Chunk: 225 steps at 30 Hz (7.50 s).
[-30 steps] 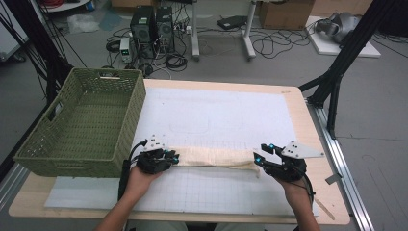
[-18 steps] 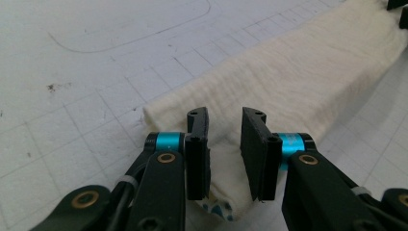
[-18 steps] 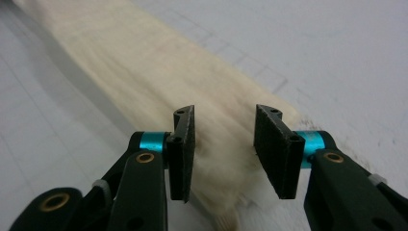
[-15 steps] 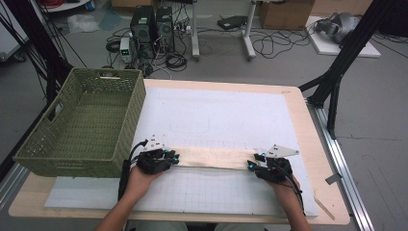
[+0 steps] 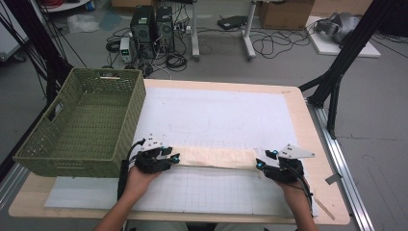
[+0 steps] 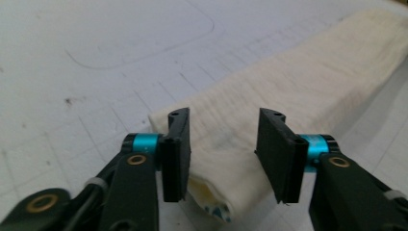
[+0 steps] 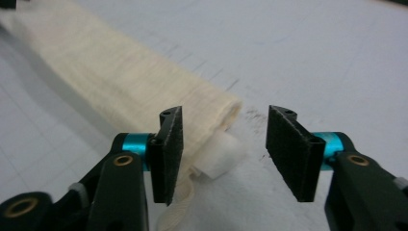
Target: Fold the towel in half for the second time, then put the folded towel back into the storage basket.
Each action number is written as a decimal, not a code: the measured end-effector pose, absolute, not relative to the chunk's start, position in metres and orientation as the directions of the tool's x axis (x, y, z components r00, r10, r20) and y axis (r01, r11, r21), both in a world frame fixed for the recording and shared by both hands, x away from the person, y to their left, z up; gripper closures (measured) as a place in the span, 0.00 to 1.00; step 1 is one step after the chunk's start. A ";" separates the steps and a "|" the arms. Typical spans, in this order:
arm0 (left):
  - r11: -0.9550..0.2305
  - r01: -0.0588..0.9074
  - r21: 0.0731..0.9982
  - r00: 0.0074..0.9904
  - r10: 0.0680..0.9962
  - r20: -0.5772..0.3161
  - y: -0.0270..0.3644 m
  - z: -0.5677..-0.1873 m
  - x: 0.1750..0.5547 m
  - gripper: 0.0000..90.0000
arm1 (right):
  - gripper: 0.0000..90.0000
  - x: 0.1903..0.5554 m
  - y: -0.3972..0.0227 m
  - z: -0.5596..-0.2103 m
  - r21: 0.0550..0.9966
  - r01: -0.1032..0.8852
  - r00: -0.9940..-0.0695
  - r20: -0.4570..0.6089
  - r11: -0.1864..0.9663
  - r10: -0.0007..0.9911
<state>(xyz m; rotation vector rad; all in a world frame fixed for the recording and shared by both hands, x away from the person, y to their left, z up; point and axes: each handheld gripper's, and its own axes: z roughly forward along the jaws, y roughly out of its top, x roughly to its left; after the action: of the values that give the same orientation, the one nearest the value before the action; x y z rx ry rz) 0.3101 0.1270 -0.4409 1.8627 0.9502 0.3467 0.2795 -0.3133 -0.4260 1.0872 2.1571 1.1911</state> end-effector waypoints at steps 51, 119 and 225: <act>-0.101 0.383 0.918 0.643 0.743 -0.186 0.139 -0.430 0.306 0.24 | 0.13 0.264 -0.336 -0.423 0.870 0.424 -0.456 -0.035 0.252 0.889; -0.324 0.502 0.802 0.635 0.767 -0.087 0.116 -0.452 0.314 0.86 | 0.55 0.290 -0.280 -0.446 0.743 0.557 -0.578 0.025 0.372 0.816; 0.024 0.232 0.973 0.455 0.881 -0.130 0.265 -0.317 0.262 0.92 | 0.89 0.395 -0.135 -0.300 0.881 0.207 -0.751 -0.136 0.426 0.646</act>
<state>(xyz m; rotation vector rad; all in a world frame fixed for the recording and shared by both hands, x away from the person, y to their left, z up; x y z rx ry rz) 0.2622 0.2653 -0.3169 1.4972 1.0261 0.6730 0.3952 -0.1350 -0.2996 0.7218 2.2252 1.2800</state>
